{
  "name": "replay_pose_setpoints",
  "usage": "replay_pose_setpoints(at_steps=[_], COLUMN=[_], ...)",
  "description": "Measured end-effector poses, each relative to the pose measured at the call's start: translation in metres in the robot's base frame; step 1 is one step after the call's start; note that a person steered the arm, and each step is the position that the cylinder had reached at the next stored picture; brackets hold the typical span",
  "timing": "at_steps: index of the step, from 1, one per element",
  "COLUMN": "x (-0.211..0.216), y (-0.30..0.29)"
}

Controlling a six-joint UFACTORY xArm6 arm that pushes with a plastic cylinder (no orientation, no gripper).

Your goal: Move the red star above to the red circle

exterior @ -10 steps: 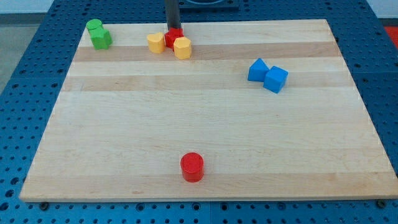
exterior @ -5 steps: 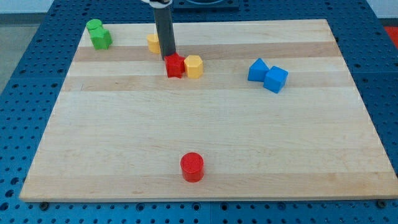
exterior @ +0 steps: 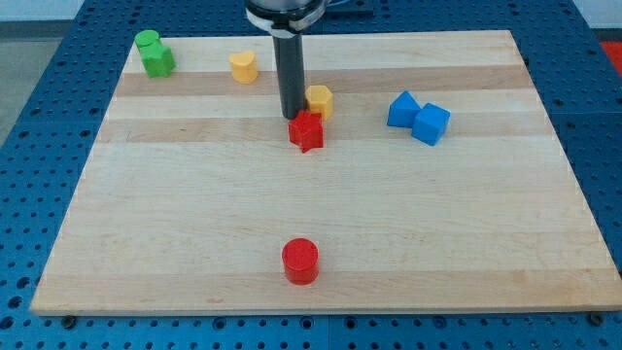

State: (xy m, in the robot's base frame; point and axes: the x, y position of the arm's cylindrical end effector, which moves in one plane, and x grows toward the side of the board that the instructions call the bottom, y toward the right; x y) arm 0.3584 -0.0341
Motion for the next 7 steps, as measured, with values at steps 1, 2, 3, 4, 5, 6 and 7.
replay_pose_setpoints(at_steps=[1, 2, 3, 4, 5, 6, 7], x=[0.008, 0.031, 0.058, 0.08, 0.103, 0.122, 0.135], y=[0.005, 0.005, 0.007, 0.013, 0.013, 0.013, 0.013])
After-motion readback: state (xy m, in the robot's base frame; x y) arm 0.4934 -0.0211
